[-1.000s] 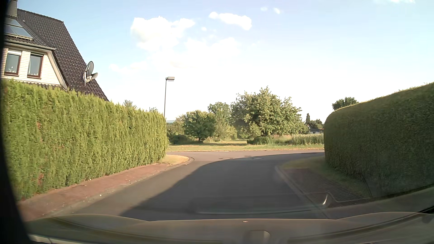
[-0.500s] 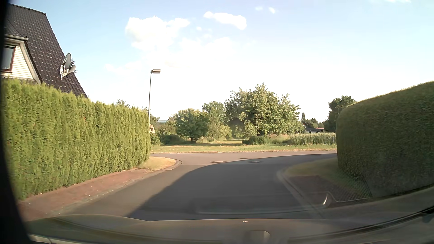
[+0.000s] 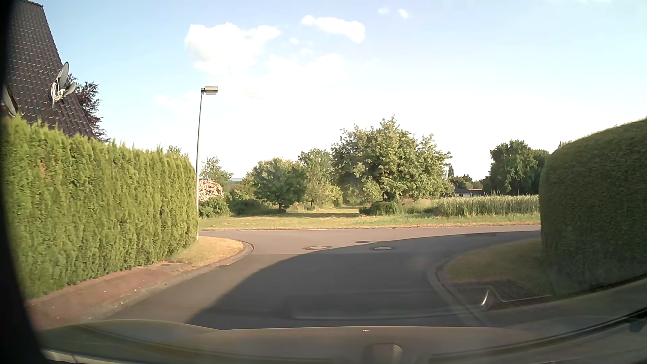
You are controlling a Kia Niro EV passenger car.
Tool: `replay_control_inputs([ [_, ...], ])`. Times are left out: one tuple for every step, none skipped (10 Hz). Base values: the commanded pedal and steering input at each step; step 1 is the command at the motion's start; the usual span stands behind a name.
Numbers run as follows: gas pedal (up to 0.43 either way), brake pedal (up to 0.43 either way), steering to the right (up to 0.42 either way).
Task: Follow the waypoints while adhering to traffic rules and regulations
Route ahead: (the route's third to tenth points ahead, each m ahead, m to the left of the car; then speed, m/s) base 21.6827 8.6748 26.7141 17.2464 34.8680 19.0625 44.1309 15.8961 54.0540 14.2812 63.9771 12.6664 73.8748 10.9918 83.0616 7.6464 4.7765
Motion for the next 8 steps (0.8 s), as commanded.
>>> replay_control_inputs([
  [0.0, 0.006, 0.009],
  [0.0, 0.006, 0.009],
  [0.0, 0.006, 0.011],
  [0.0, 0.006, 0.015],
  [0.0, 0.006, 0.022],
  [0.0, 0.037, 0.033],
  [0.0, 0.11, 0.048],
  [0.0, 0.171, 0.062],
])
